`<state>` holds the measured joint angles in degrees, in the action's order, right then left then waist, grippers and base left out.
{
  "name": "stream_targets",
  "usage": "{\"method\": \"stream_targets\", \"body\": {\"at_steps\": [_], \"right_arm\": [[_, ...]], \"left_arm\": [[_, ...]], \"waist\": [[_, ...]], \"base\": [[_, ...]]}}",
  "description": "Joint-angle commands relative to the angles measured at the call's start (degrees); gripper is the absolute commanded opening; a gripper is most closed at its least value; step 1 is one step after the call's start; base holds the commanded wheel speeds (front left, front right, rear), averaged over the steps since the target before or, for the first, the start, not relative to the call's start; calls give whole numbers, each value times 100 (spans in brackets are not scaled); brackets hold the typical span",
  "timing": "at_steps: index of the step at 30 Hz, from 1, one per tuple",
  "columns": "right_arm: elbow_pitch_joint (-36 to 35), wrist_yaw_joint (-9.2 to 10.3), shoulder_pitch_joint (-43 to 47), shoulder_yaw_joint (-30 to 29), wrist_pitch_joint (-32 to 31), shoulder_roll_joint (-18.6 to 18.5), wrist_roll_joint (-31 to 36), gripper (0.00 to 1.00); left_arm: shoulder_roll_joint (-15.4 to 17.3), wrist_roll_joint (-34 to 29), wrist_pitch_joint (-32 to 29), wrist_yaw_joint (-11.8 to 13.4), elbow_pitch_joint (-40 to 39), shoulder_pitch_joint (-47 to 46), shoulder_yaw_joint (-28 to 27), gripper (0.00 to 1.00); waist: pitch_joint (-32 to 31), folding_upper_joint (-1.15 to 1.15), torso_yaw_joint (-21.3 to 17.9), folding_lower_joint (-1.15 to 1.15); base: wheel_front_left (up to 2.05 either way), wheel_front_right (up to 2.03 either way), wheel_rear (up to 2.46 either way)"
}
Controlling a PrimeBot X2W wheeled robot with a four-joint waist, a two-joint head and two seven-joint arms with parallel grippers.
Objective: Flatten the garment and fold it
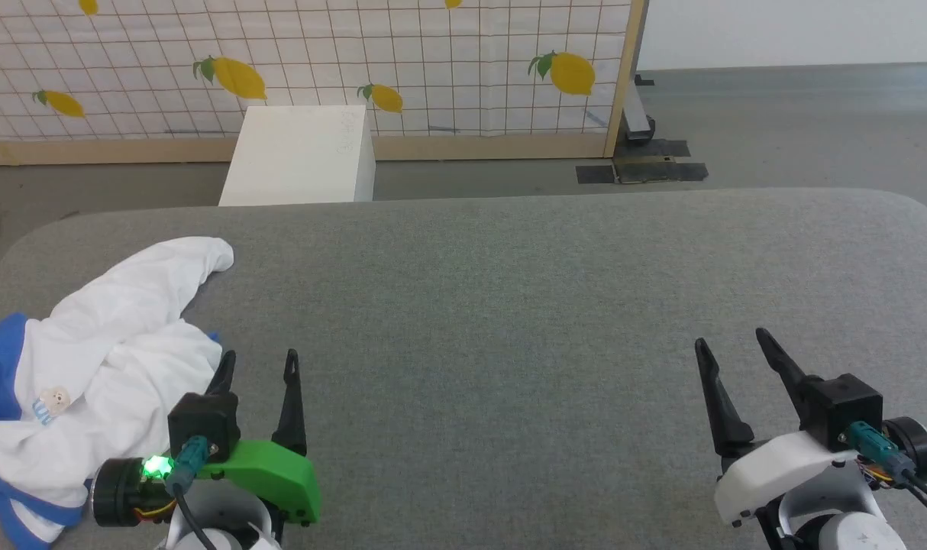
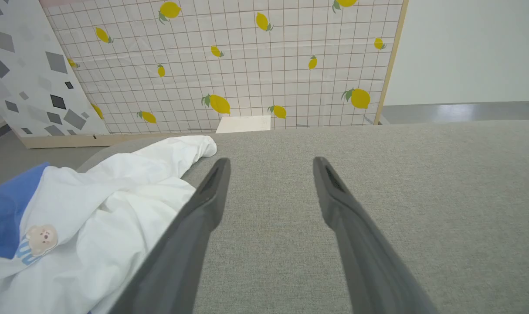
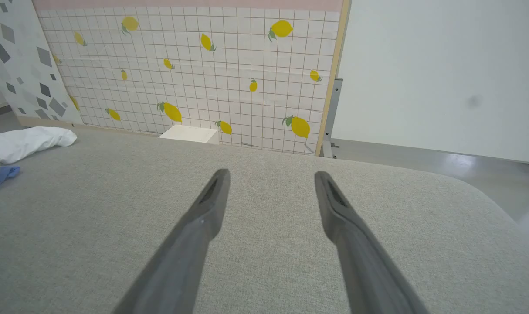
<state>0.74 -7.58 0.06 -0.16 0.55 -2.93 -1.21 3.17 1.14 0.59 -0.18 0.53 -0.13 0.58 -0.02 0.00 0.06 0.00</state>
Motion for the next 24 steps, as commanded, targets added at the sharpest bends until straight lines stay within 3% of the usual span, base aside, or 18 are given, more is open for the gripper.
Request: {"method": "stream_targets", "body": {"at_steps": [1, 24], "right_arm": [[31, 1, 44, -20, 61, 0, -85, 100], [178, 2, 141, -42, 333, 1, -418, 100]], "left_arm": [[-2, 38, 64, 33, 26, 16, 3, 100], [-5, 190, 336, 140, 66, 97, -66, 100]], "waist": [[-2, 0, 8, 0], [-52, 0, 563, 0]], "base": [[0, 0, 0], [0, 0, 0]]}}
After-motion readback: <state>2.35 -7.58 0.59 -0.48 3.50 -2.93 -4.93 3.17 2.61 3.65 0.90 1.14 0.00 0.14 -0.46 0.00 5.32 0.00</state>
